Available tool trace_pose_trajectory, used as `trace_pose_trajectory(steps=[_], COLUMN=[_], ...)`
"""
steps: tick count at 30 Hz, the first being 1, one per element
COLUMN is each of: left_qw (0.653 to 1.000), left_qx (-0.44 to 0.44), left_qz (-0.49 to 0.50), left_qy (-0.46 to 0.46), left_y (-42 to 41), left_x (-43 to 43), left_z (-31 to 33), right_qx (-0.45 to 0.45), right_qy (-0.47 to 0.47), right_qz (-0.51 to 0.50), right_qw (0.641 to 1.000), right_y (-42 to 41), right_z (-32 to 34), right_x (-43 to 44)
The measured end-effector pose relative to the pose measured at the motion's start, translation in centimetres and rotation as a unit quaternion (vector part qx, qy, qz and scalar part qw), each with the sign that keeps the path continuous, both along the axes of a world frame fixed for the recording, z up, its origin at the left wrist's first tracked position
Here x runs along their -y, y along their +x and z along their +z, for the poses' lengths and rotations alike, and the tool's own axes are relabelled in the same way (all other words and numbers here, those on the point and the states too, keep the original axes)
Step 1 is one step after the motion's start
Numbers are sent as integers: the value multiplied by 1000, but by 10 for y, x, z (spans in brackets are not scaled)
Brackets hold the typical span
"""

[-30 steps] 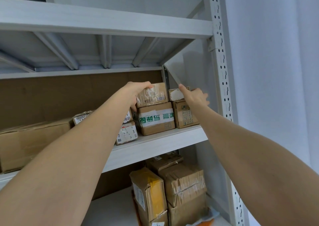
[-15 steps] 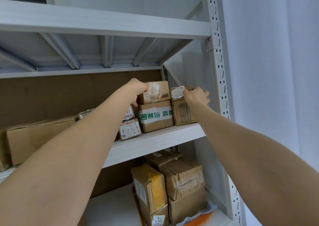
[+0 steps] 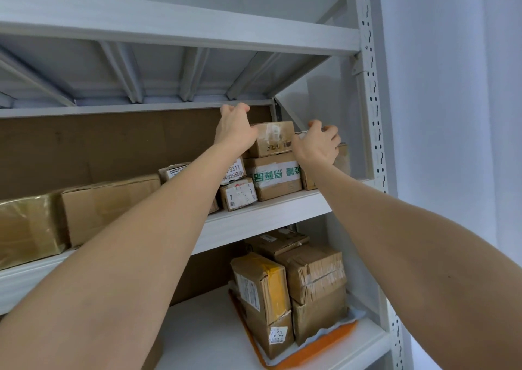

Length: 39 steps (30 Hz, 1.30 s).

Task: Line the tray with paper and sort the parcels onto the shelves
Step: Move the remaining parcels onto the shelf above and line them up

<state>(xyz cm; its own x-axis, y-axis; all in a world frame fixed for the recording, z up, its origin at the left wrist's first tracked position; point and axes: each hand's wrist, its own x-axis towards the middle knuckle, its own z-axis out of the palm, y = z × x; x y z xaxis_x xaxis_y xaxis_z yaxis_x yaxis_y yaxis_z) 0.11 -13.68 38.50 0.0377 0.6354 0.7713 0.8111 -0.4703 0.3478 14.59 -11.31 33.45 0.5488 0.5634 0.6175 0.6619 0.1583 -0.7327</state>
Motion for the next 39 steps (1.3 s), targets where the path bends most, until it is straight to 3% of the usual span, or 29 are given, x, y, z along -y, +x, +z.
trace_pose_trajectory(steps=[10, 26, 33, 39], left_qw=[993, 977, 974, 985], left_qx=[-43, -32, -35, -47], left_qz=[-23, -143, -180, -164], left_qy=[107, 152, 135, 0], left_y=[-66, -135, -157, -194], left_x=[22, 63, 100, 128], left_z=[-30, -94, -147, -207], right_qx=[26, 57, 58, 48], right_qy=[26, 2, -30, -83], right_qz=[-53, -101, -84, -45], right_qw=[998, 993, 994, 994], right_y=[-75, -157, -178, -205], right_z=[-14, -64, -96, -153], right_x=[25, 91, 131, 159])
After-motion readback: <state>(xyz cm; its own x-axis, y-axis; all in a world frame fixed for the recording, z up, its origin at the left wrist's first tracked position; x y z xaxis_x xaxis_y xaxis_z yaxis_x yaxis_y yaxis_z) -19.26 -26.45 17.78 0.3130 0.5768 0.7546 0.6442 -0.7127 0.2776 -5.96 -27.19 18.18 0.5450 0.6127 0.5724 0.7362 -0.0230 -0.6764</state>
